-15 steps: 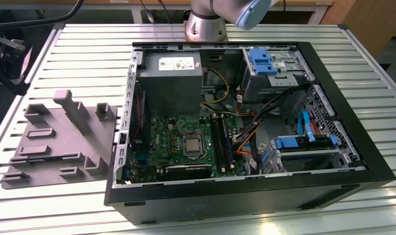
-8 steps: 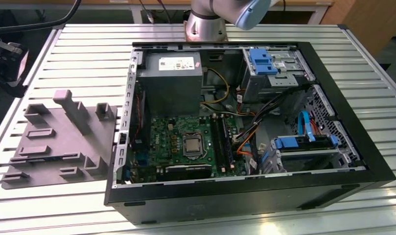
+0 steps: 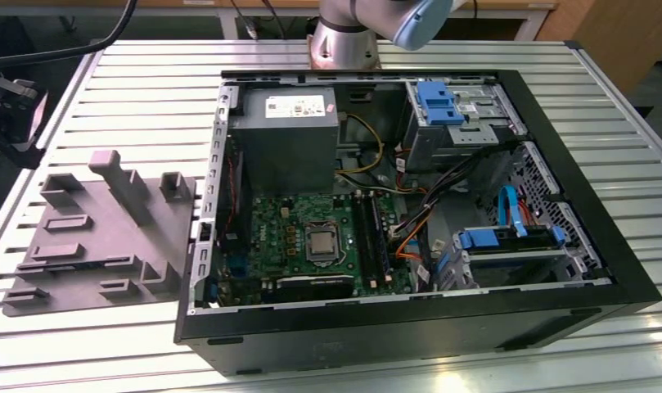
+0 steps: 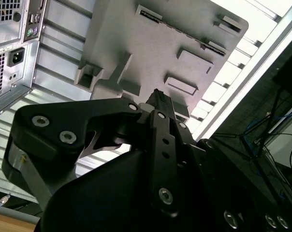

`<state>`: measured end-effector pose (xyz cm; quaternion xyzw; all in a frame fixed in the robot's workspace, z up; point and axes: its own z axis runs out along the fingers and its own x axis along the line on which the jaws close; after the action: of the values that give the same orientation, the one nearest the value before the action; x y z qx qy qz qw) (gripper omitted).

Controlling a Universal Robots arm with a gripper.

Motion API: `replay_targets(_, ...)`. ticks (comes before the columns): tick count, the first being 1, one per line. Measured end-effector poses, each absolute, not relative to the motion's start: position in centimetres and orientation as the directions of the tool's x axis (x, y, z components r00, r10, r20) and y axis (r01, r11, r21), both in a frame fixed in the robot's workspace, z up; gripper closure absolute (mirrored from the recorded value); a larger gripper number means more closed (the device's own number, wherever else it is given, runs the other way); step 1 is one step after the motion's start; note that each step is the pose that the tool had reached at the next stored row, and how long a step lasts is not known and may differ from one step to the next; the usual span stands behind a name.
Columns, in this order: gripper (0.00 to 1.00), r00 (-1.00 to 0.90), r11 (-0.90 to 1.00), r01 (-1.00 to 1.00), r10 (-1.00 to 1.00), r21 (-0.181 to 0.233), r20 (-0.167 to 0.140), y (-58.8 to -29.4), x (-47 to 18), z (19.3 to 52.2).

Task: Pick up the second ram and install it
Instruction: 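Reach for the second ram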

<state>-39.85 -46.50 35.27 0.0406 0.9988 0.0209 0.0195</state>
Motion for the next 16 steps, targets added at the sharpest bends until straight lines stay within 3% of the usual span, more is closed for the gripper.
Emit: replay_targets(16, 0.89, -0.996, 0.996, 0.08, 0.082, 0.043, -0.037, -47.1, -40.6, 33.6)
